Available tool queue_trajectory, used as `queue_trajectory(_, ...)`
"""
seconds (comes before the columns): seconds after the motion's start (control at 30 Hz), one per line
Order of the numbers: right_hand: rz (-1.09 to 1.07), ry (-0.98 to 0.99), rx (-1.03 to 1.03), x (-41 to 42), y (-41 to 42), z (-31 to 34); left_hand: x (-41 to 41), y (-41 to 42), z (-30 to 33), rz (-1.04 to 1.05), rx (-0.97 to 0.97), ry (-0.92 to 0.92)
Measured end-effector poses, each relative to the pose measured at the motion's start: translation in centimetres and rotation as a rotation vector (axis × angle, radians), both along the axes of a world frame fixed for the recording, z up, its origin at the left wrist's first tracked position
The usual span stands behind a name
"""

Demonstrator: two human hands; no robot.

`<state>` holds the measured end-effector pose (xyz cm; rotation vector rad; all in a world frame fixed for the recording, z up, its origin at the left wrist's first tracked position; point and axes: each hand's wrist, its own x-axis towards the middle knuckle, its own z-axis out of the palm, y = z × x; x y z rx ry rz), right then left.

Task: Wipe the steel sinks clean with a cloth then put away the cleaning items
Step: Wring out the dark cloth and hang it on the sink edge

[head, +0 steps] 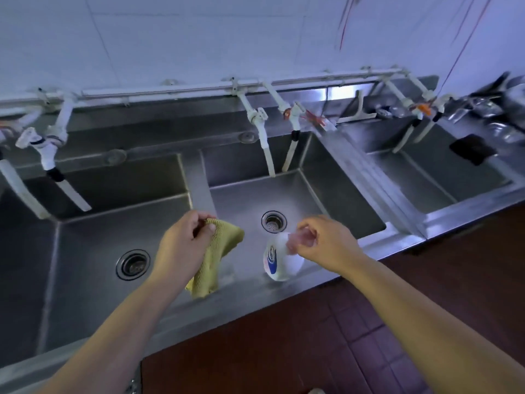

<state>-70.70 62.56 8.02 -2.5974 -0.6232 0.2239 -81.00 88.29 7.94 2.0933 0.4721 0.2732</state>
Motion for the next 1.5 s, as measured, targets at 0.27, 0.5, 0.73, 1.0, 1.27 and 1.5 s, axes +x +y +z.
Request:
queue_trajectory(0.27,-0.205,-0.085,-0.088,4.0,-20.7,2.3,8.8,-19.5,1.6,-0.169,0.028,-0.03)
queue_trajectory(0.5,-0.434,-0.067,-0.056,6.4,-37.7,3.5,15.6,-35.1,2.8,-0.352,-0.049,-0.046)
queue_trajectory(0.73,-0.591,-0.037,-0.112,10.6,-49.3,3.1,25.2,-47.2,1.6,-0.526,-0.086,-0.031)
queue_trajectory(1.0,-0.678,0.014,-0.302,19.7,-60.5,4.3,39.6,-59.6,1.1,-0.666,-0.134,-0.033)
queue_trajectory(1.27,-0.671,-0.015,-0.383,30.9,-69.3,4.7,51.5,-68.8,0.9,-0.709,-0.165,0.011)
queue_trajectory(1.5,-0.612,-0.055,-0.379,41.2,-76.5,3.7,59.5,-75.1,-0.9,-0.635,-0.144,0.038)
